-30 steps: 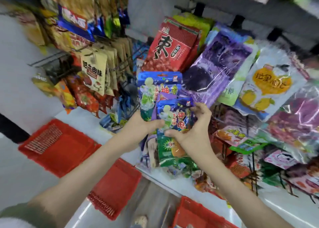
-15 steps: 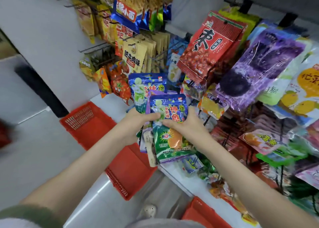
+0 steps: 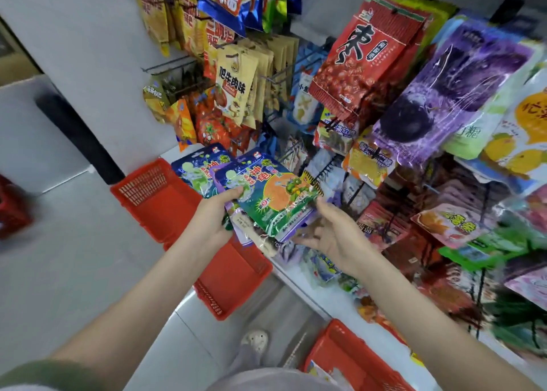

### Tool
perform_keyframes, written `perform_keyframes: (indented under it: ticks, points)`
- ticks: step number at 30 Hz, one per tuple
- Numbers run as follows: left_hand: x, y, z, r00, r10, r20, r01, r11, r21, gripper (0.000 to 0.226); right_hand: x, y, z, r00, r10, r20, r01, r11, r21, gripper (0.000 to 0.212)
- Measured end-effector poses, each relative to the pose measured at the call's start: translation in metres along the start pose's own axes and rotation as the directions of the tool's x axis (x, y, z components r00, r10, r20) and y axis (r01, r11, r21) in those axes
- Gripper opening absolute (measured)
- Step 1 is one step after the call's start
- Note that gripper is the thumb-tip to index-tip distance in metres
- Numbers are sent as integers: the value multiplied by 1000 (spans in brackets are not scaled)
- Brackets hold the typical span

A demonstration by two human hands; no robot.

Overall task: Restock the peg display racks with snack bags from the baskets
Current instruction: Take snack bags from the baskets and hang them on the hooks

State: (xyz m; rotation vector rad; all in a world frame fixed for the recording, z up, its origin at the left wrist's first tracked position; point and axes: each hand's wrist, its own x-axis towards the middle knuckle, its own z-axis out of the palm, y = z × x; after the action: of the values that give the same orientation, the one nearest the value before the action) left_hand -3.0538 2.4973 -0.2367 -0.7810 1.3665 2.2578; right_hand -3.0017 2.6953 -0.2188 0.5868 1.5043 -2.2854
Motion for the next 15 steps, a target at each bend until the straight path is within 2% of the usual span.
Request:
perform_keyframes:
  ticks: [2,5,9,11,12,15]
  points:
    - [-2,-2,0,1000,9,-18,-10,1000,-27,11,-1,5,1,995,-85,-49,83,996,-41,36]
    - [-10,-1,3,999,34,19,-33,997,-71,8,-3,2,5,964,-231,-130,212,966,-145,38]
    - [-26,13,13,989,113,95,-99,985,-141,9,-6,-23,17,930,-353,-97,314,906,-284,28]
    - [-35,22,21,973,176,147,-156,978,-139,11,-5,-37,22,914,-400,-70,354,870,-344,33]
    - [-38,27,25,968,193,157,-175,977,-121,17,-6,-44,26,902,-425,-74,373,853,-365,36]
    - [-49,44,39,959,232,163,-221,972,-84,54,-11,-63,34,876,-472,-101,408,835,-368,37]
